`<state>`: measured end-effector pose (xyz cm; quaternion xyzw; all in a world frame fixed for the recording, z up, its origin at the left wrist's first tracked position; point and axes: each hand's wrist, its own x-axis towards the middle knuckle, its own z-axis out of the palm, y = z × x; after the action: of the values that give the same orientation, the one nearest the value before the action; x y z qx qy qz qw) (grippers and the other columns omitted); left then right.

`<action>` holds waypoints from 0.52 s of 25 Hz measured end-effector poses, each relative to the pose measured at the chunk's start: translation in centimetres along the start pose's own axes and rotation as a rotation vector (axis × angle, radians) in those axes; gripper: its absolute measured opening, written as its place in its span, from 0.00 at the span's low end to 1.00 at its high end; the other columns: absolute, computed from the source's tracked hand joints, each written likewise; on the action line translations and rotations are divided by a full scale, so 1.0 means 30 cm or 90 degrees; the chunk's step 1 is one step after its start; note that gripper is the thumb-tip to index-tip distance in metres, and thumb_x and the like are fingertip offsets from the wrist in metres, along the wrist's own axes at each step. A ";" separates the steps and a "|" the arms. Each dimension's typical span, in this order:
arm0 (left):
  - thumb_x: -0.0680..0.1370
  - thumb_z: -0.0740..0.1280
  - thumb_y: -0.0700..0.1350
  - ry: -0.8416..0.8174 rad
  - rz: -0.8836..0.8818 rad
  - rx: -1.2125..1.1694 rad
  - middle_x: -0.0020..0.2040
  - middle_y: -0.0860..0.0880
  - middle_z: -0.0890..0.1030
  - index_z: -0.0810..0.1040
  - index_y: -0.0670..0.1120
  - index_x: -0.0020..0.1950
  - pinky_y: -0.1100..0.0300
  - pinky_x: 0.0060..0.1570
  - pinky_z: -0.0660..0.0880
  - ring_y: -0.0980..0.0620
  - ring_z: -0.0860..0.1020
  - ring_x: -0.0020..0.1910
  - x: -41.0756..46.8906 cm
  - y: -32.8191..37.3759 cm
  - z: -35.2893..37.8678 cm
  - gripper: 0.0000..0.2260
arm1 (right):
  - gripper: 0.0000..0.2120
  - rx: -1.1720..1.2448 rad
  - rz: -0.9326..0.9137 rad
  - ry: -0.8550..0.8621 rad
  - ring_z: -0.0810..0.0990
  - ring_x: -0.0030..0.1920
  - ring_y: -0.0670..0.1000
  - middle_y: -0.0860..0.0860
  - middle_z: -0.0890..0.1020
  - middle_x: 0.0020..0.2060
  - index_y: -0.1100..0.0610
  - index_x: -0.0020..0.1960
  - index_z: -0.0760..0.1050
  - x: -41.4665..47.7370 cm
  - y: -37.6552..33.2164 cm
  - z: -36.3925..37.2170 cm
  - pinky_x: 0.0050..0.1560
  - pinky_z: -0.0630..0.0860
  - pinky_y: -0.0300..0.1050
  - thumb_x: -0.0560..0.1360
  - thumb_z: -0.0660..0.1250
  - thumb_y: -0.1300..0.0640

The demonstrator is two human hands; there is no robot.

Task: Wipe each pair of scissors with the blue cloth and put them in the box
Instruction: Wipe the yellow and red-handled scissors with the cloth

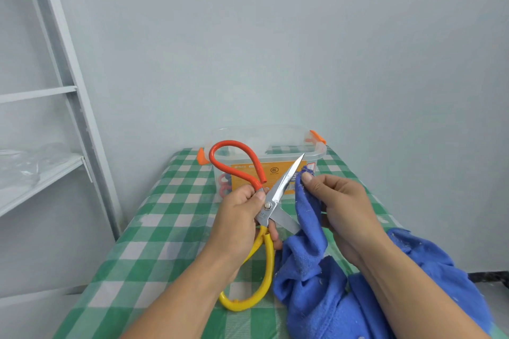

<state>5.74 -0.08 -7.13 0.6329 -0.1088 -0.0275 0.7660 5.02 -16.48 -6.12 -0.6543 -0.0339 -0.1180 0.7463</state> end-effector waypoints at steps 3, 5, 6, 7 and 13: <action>0.85 0.57 0.41 0.003 -0.004 -0.003 0.31 0.39 0.75 0.72 0.31 0.56 0.51 0.30 0.78 0.46 0.73 0.23 0.003 0.001 -0.012 0.12 | 0.15 -0.037 -0.019 -0.031 0.71 0.28 0.50 0.54 0.75 0.27 0.61 0.34 0.76 -0.008 0.006 0.003 0.29 0.68 0.40 0.76 0.72 0.55; 0.86 0.57 0.41 0.001 0.001 0.011 0.33 0.38 0.75 0.72 0.32 0.56 0.51 0.30 0.79 0.46 0.73 0.24 0.000 0.001 -0.011 0.12 | 0.16 -0.078 -0.012 -0.060 0.73 0.27 0.51 0.55 0.77 0.27 0.62 0.34 0.75 -0.017 0.015 0.022 0.29 0.71 0.41 0.74 0.75 0.55; 0.86 0.57 0.41 0.000 0.009 0.020 0.35 0.37 0.75 0.72 0.31 0.56 0.51 0.29 0.78 0.46 0.73 0.24 -0.001 0.001 -0.010 0.13 | 0.17 -0.095 -0.008 -0.068 0.76 0.27 0.53 0.57 0.80 0.28 0.63 0.34 0.75 -0.017 0.022 0.032 0.30 0.73 0.42 0.73 0.76 0.55; 0.86 0.56 0.41 -0.002 0.018 0.030 0.36 0.37 0.76 0.72 0.30 0.56 0.51 0.29 0.78 0.46 0.73 0.24 -0.002 0.000 -0.008 0.13 | 0.16 -0.109 -0.003 -0.061 0.77 0.27 0.53 0.58 0.81 0.28 0.62 0.33 0.75 -0.017 0.024 0.041 0.30 0.74 0.42 0.72 0.77 0.55; 0.85 0.57 0.39 -0.002 0.018 0.068 0.34 0.39 0.76 0.71 0.29 0.55 0.50 0.30 0.77 0.44 0.73 0.23 0.007 -0.007 -0.005 0.12 | 0.20 -0.419 -0.128 0.003 0.67 0.28 0.46 0.53 0.73 0.25 0.63 0.34 0.77 -0.009 0.032 0.025 0.31 0.66 0.45 0.73 0.75 0.48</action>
<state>5.99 -0.03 -7.35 0.6711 -0.1202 -0.0119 0.7315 5.05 -15.58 -7.01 -0.8532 -0.0570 -0.1971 0.4795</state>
